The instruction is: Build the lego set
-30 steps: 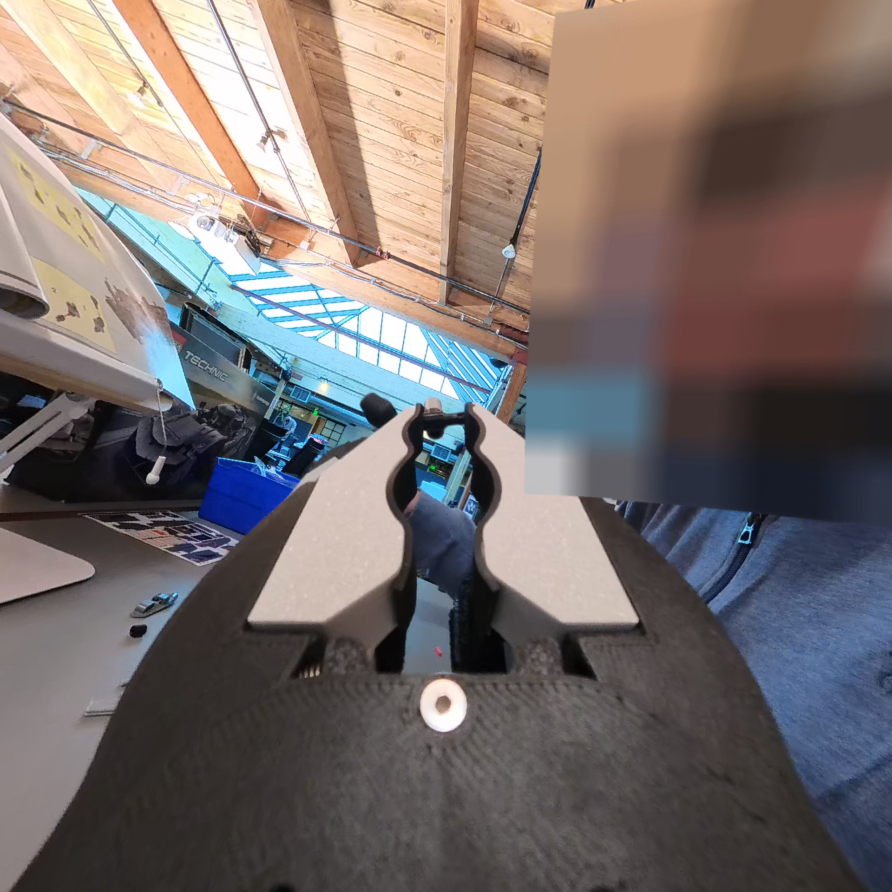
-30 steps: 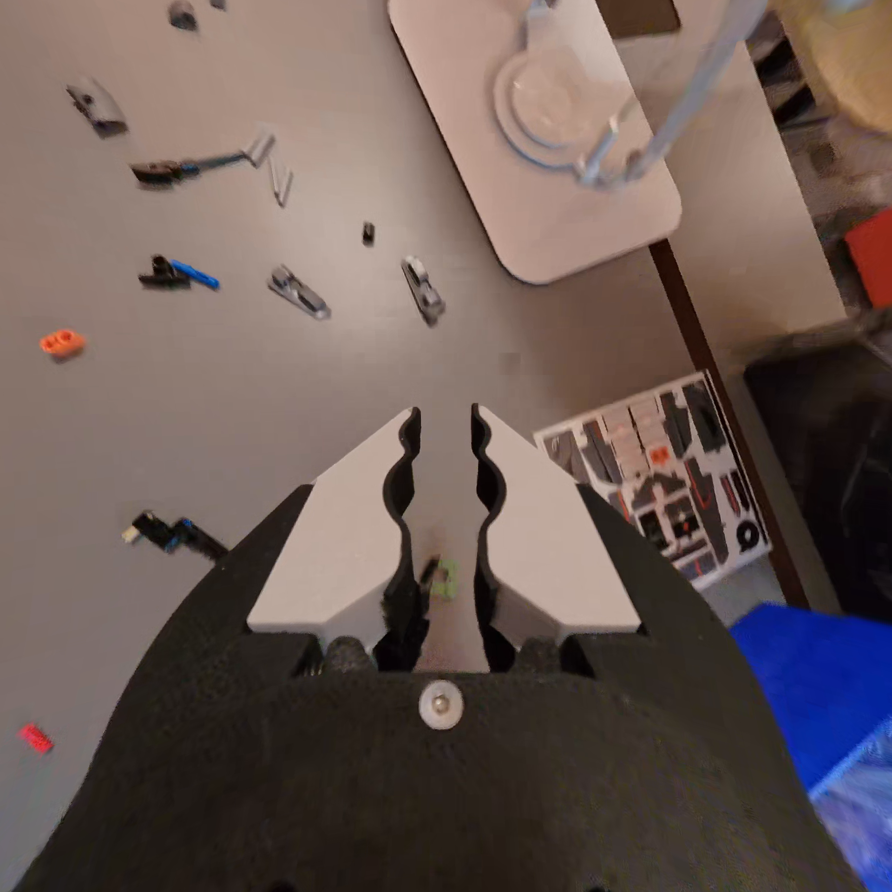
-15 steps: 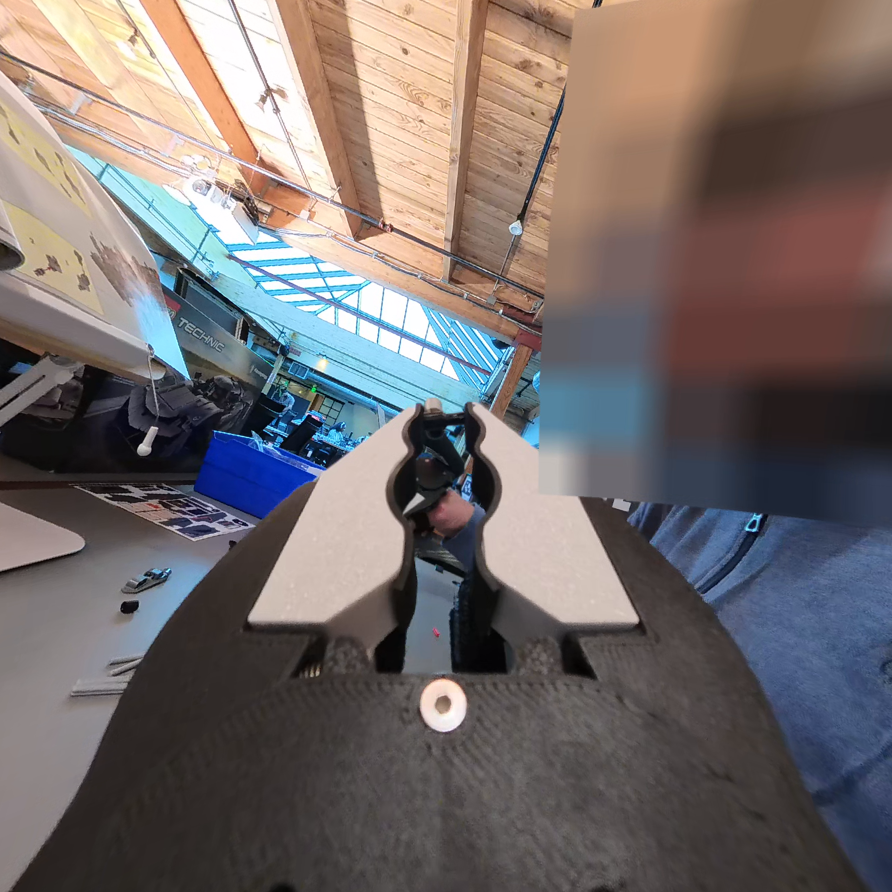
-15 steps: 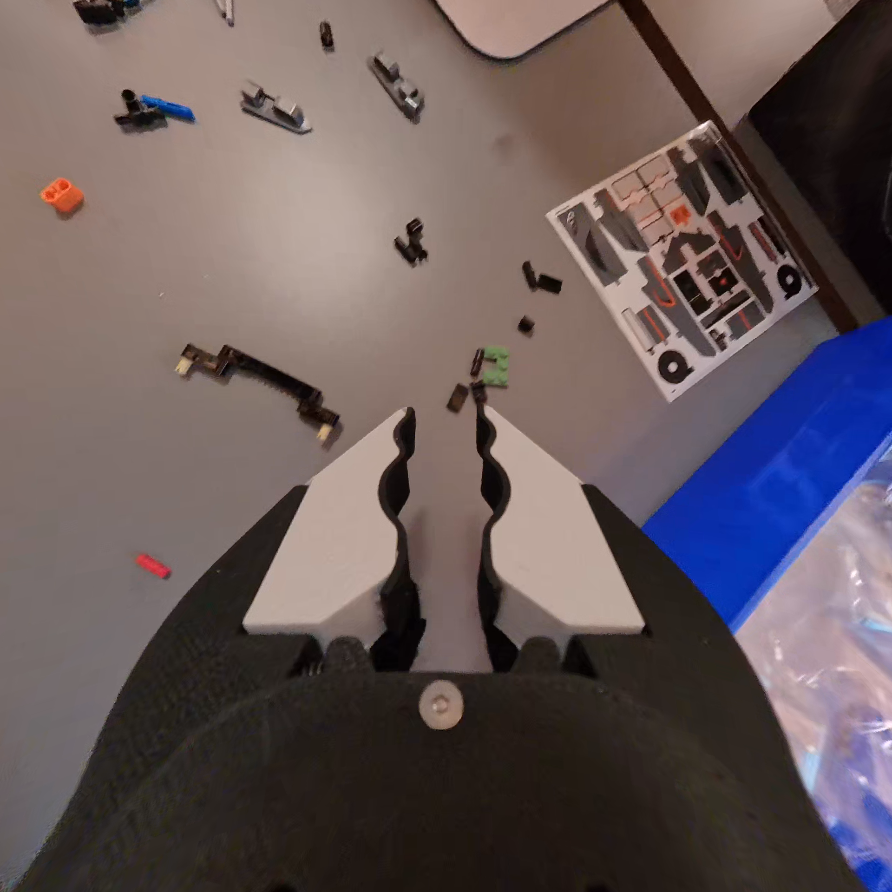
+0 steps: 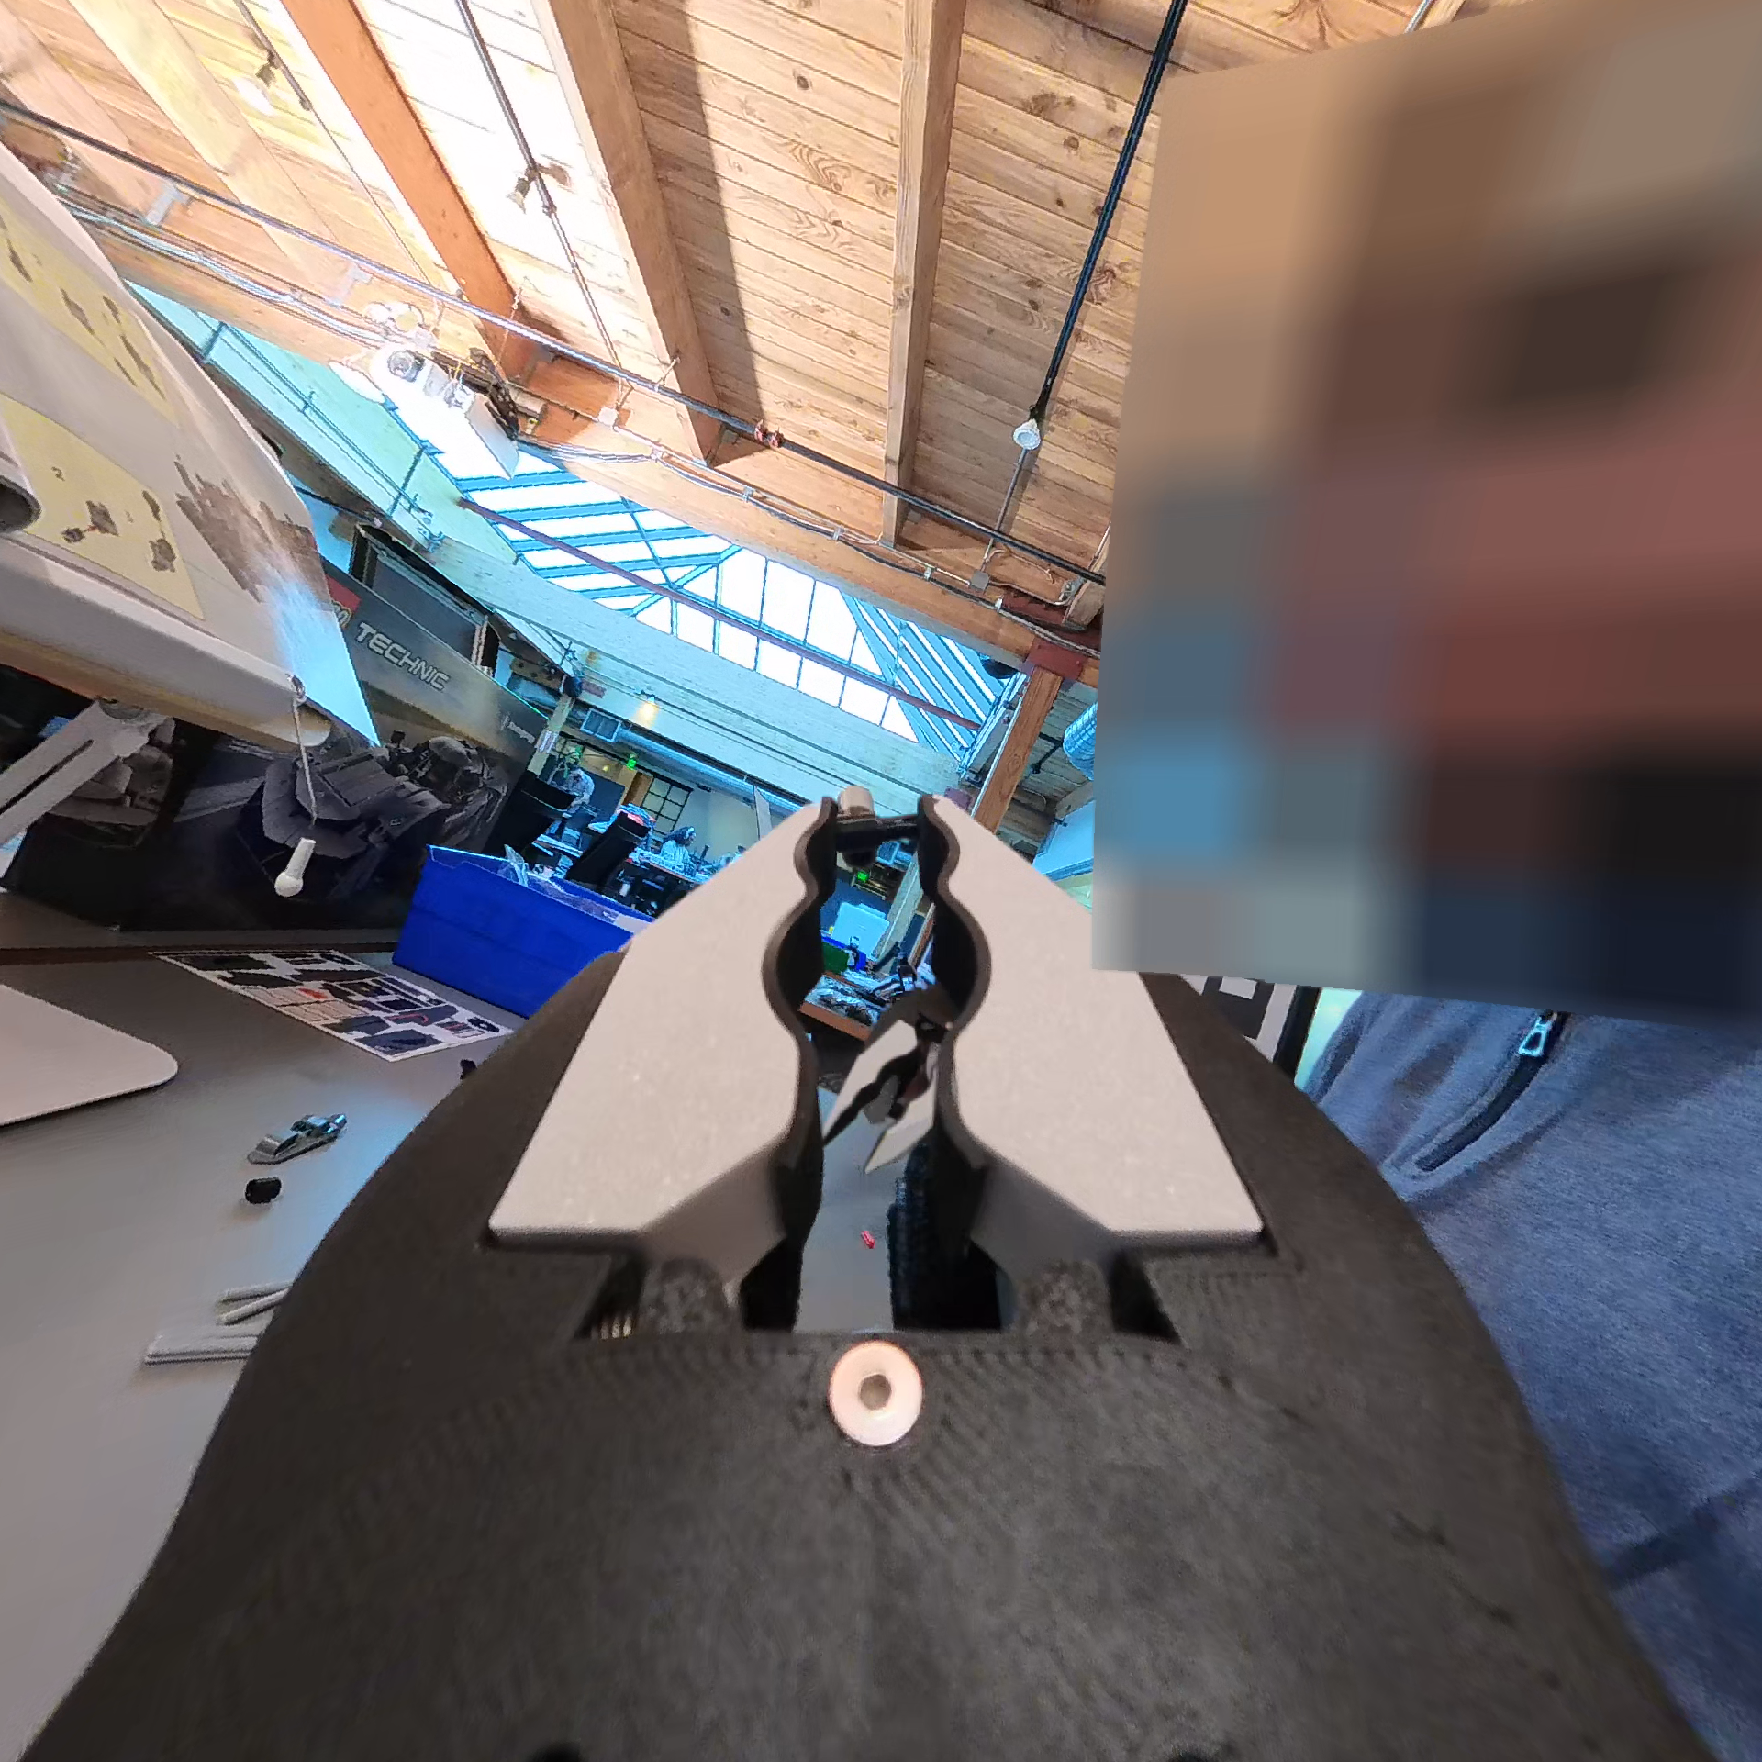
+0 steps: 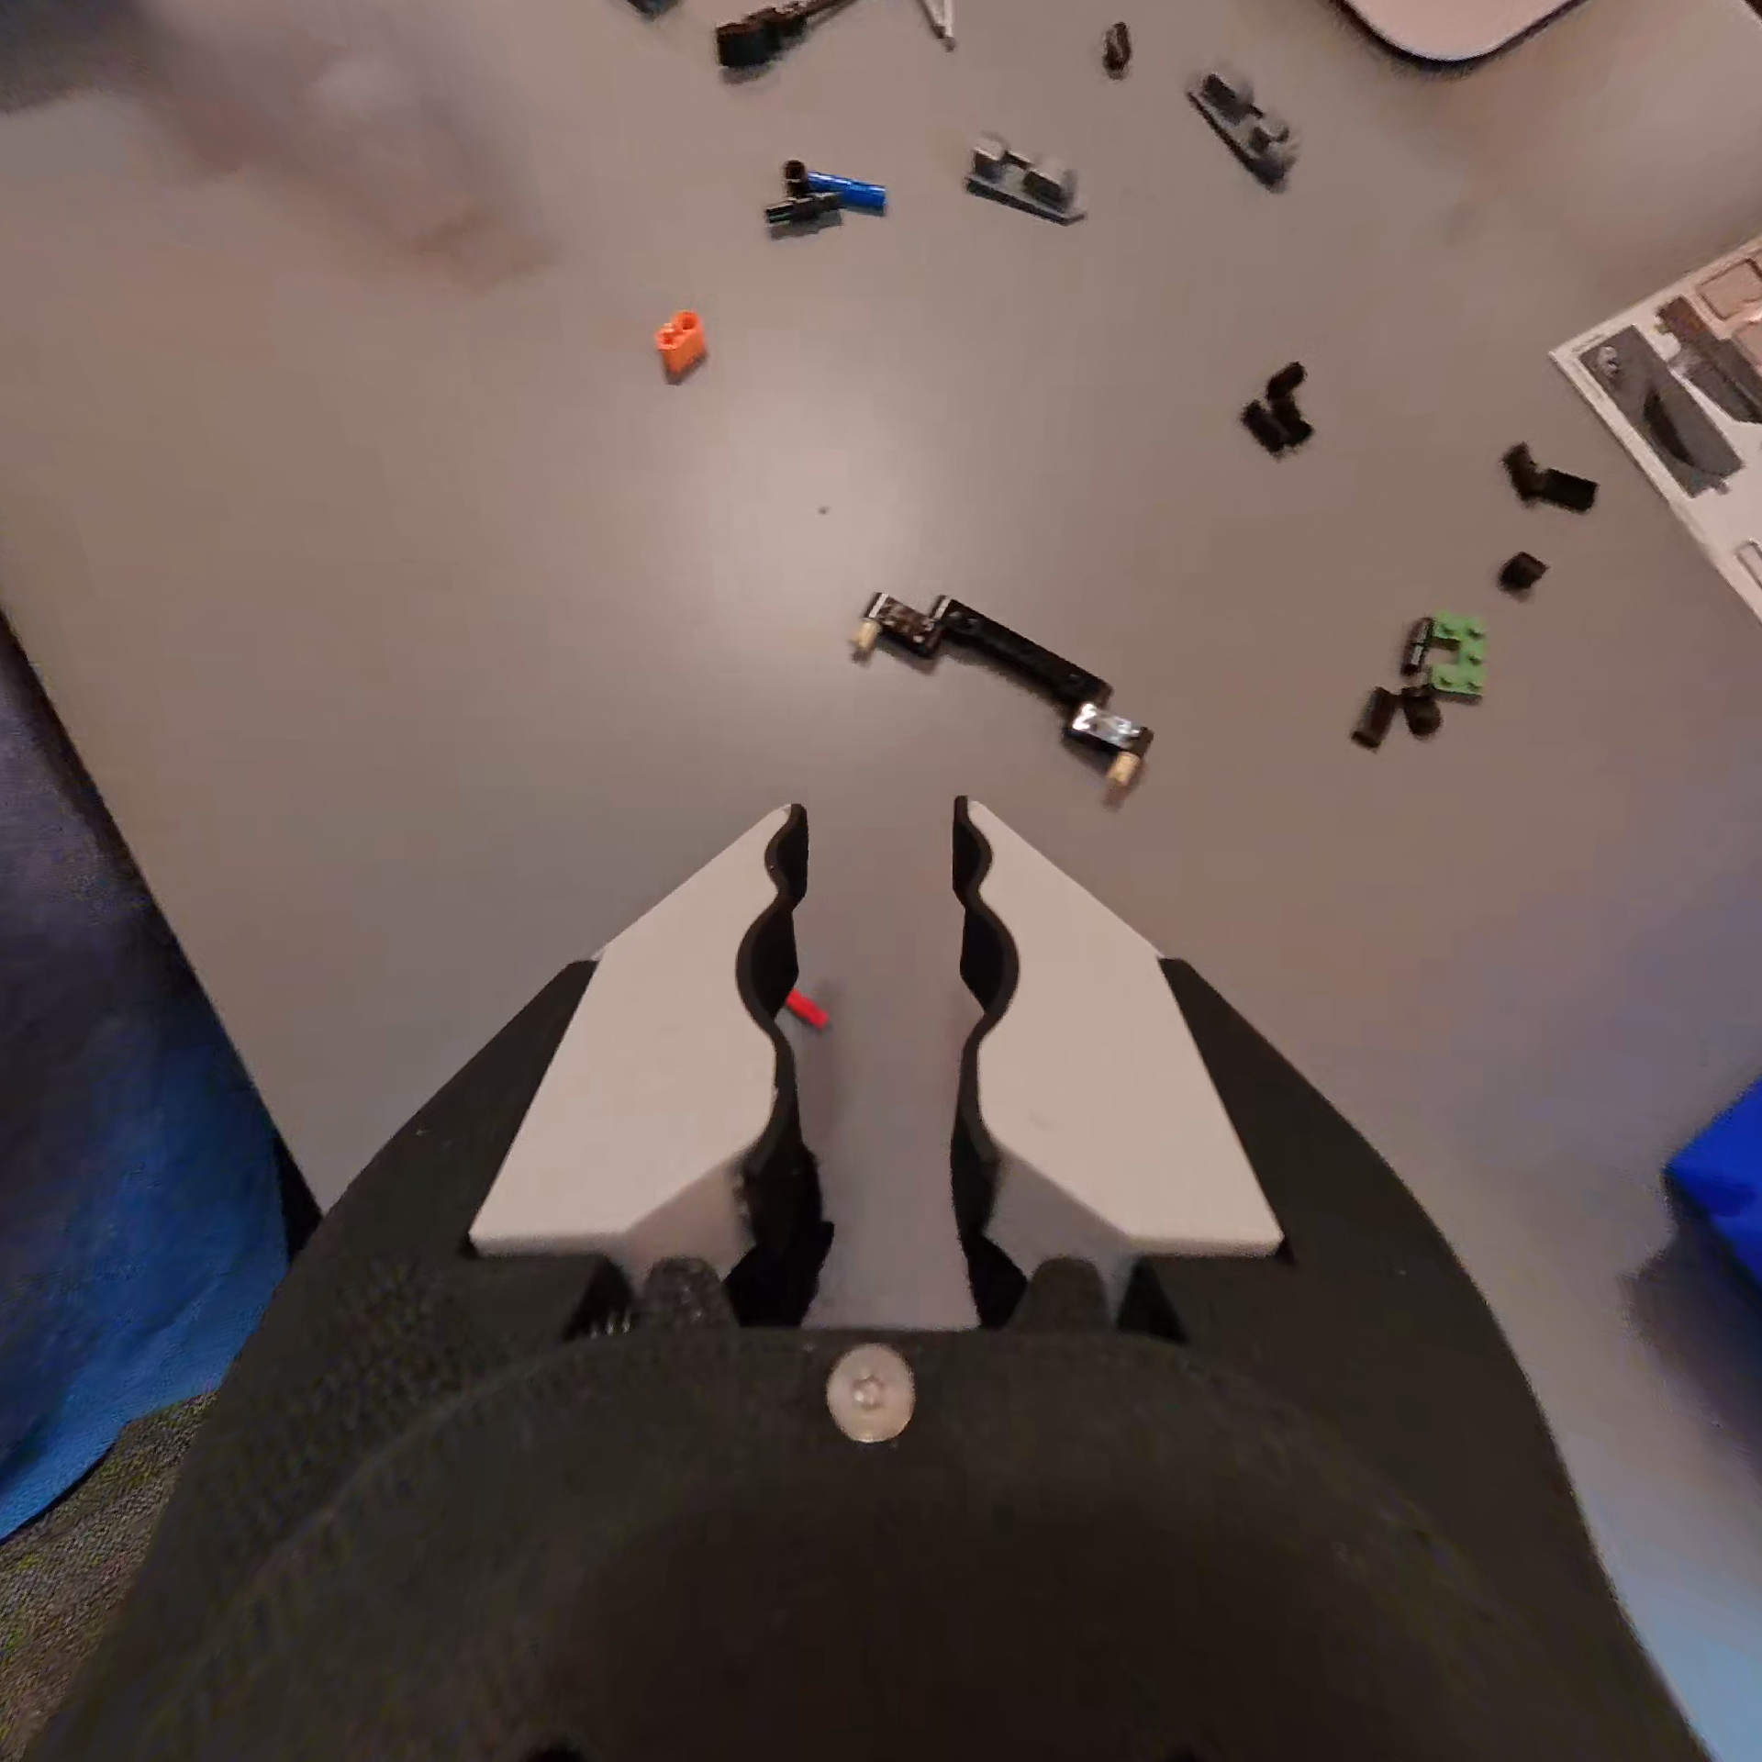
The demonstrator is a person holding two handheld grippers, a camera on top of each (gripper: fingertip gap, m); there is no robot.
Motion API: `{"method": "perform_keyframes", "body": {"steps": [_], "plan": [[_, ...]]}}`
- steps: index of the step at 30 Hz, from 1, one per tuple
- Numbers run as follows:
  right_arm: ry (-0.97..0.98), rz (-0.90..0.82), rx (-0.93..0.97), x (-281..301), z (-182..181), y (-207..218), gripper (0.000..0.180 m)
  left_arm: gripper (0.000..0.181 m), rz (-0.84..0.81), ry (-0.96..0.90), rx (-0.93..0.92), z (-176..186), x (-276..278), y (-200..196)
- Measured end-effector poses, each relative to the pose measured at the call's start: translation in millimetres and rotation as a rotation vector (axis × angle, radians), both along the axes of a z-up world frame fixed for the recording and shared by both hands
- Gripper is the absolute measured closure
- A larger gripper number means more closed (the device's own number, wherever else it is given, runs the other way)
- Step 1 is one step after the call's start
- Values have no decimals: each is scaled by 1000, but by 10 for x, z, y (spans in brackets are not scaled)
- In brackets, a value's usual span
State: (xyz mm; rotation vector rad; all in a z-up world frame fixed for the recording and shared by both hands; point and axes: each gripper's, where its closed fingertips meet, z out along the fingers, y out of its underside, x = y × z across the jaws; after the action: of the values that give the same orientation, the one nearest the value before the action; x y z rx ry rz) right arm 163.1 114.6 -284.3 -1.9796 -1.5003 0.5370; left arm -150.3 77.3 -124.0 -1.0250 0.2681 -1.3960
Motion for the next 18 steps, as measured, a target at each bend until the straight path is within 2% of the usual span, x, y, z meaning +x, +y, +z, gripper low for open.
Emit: {"method": "perform_keyframes", "body": {"steps": [8, 13, 18], "plan": [[-7, -27, -35, 169, -82, -178, 152, 167, 27, 12, 23, 47, -97, -108], [-78, -51, -51, 429, -290, -214, 155, 167, 42, 17, 24, 35, -144, -130], [-119, -15, -33, 425, -441, -249, 161, 167, 56, 37, 31, 37, -163, -156]]}}
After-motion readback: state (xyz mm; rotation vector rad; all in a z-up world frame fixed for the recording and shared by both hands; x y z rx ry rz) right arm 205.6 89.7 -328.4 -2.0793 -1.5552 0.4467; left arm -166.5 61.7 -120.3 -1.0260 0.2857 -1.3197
